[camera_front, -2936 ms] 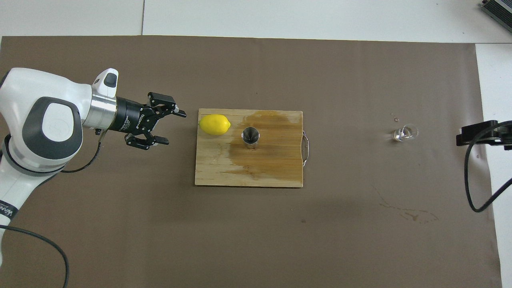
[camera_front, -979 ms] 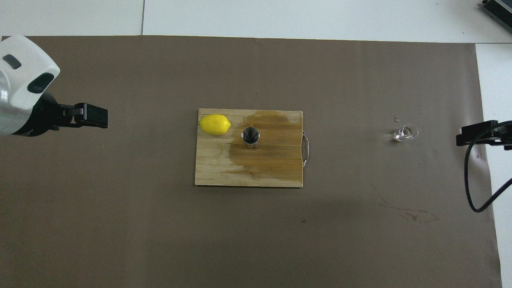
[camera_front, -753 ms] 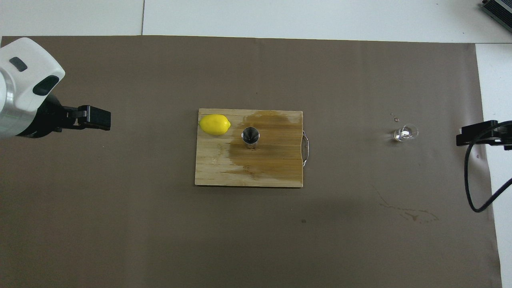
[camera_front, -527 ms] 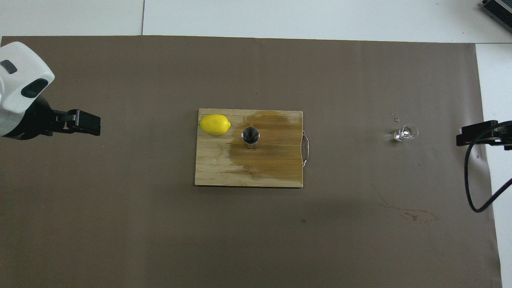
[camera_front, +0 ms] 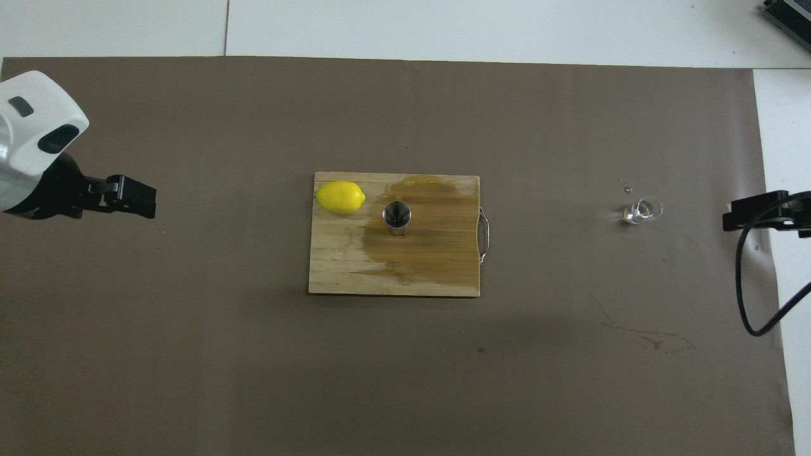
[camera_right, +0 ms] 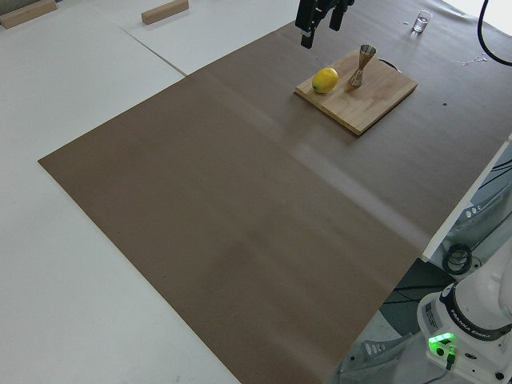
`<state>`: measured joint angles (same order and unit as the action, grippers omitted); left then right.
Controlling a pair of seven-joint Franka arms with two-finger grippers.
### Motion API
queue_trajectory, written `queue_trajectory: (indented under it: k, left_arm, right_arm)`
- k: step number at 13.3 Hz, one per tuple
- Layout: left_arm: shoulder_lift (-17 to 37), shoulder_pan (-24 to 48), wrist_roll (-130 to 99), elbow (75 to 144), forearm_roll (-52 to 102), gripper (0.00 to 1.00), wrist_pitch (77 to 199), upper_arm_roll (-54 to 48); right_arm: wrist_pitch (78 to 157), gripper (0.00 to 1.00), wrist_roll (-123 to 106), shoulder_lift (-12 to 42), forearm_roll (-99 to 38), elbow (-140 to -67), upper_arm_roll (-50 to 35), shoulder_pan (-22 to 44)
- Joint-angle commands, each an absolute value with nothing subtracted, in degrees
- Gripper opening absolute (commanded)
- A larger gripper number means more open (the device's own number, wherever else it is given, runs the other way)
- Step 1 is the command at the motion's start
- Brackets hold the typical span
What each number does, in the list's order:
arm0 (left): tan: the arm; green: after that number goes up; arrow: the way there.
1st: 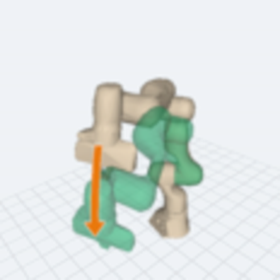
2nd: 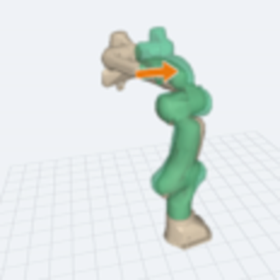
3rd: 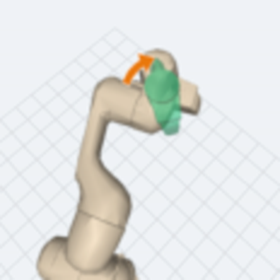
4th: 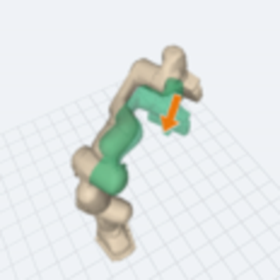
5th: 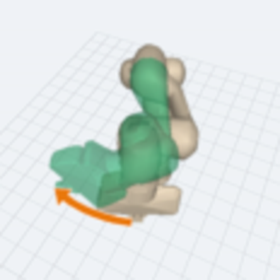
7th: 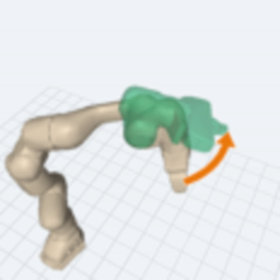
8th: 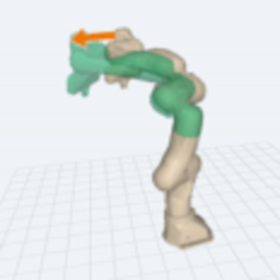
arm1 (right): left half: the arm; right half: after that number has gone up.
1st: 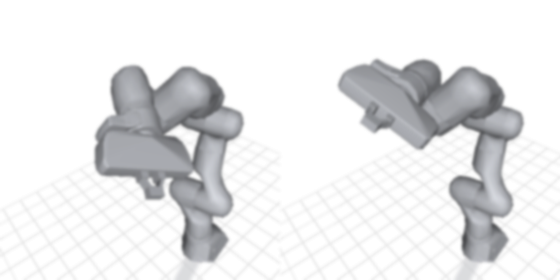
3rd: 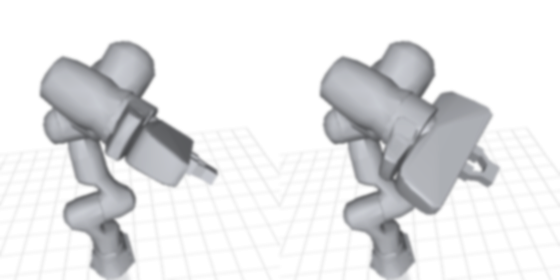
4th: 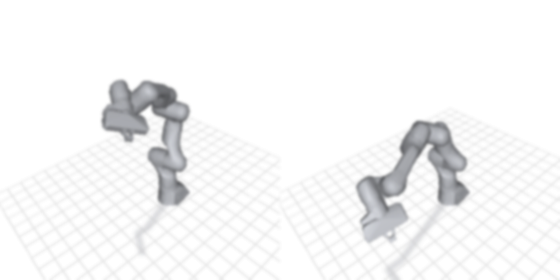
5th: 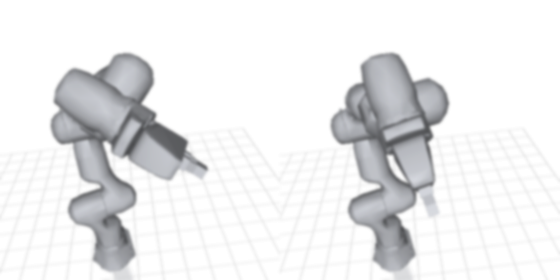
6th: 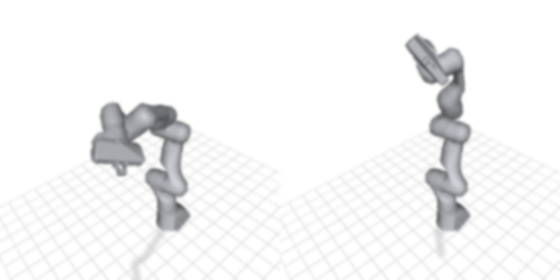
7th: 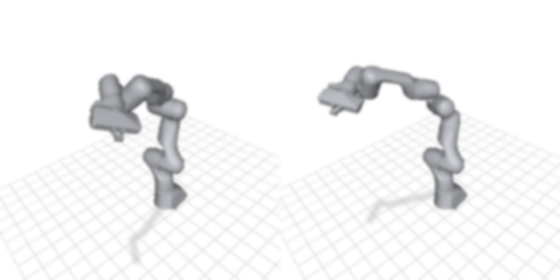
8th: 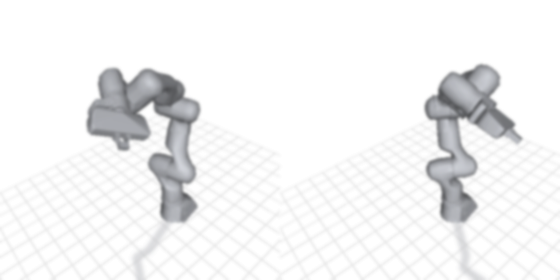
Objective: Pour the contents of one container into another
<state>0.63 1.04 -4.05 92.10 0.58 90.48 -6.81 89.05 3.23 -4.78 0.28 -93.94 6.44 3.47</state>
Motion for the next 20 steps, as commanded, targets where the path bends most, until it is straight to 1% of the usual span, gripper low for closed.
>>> queue_trajectory:
  k: [1,4,5,6,7,20]
  left_arm:
    - [2.1,2.0,-2.2,90.9,-0.7,1.0,89.3,-5.3]
    - [1.8,2.2,-3.7,90.7,-0.6,1.0,88.2,-4.9]
    - [1.1,2.0,-3.6,91.0,-0.5,1.0,88.2,-4.7]
    - [-0.7,1.6,-3.4,91.3,-0.4,1.0,88.3,-4.8]
    - [-1.1,1.4,-3.8,91.8,-0.4,1.0,88.3,-4.8]
    - [-1.6,1.2,-3.7,92.3,-0.4,1.0,87.9,-4.7]
  right_arm:
    - [89.9,1.0,3.8,-6.1,-0.8,-95.4,6.5,3.5]
    - [89.8,1.0,3.8,-6.2,-0.8,-95.4,6.5,3.5]
    - [89.8,1.0,3.8,-6.1,-0.8,-95.4,6.5,3.5]
    - [89.8,1.0,3.8,-6.1,-0.8,-95.4,6.5,3.5]
    - [89.8,1.0,3.8,-6.1,-0.8,-95.4,6.5,3.5]
    - [89.8,1.0,3.8,-6.2,-0.8,-95.4,6.5,3.5]
